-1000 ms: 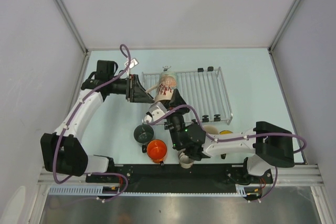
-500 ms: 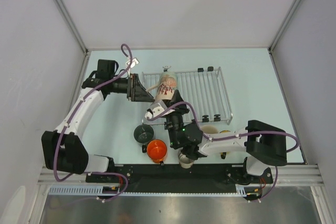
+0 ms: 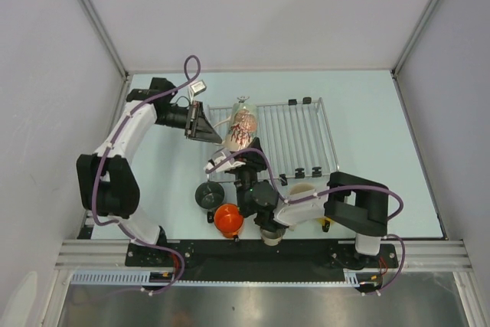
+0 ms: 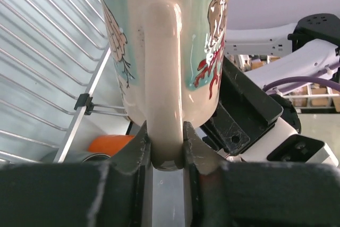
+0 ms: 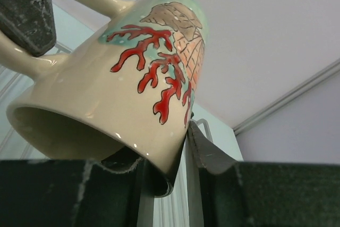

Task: Load the cups into the dish rack

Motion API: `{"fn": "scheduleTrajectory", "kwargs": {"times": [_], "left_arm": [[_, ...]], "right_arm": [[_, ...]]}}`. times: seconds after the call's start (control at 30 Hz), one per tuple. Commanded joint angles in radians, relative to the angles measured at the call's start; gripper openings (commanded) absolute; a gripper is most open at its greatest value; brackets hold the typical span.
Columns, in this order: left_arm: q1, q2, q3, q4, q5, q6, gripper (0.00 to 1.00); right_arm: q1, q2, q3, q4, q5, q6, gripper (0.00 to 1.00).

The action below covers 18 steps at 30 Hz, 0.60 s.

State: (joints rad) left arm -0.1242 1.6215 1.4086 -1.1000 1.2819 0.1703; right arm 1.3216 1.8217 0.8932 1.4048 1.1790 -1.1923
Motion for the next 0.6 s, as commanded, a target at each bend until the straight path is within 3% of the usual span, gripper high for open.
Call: {"fn": "scheduleTrajectory", "kwargs": {"times": [0.0, 0.2, 0.27, 0.33, 0.4, 0.43, 0.57], "left_arm": [[-0.091, 0.008, 0.070, -0.166, 0.442, 0.377, 0.00], [-0.081, 0.000, 0.082, -0.167, 0.439, 0.413, 0.00], [-0.081, -0.002, 0.093, -0.167, 0.441, 0.416, 0.01], [-0.081, -0.009, 0.112, -0.169, 0.438, 0.428, 0.00], [-0.077, -0.020, 0.124, -0.169, 0.432, 0.460, 0.00], [-0.075, -0.025, 0.127, -0.170, 0.433, 0.471, 0.00], [-0.057, -0.017, 0.135, -0.172, 0.436, 0.524, 0.00]], "right_arm": [[0.011, 0.037, 0.092, 0.207, -0.275, 0.050, 0.00], [-0.001, 0.056, 0.110, 0.206, -0.254, 0.025, 0.01], [-0.012, 0.045, 0.112, 0.207, -0.248, 0.033, 0.19], [-0.021, 0.028, 0.116, 0.206, -0.234, 0.034, 0.43], [-0.028, 0.005, 0.113, 0.206, -0.222, 0.031, 0.47], [-0.030, -0.004, 0.112, 0.206, -0.217, 0.031, 0.56], [-0.030, -0.036, 0.112, 0.203, -0.203, 0.019, 0.64]]}}
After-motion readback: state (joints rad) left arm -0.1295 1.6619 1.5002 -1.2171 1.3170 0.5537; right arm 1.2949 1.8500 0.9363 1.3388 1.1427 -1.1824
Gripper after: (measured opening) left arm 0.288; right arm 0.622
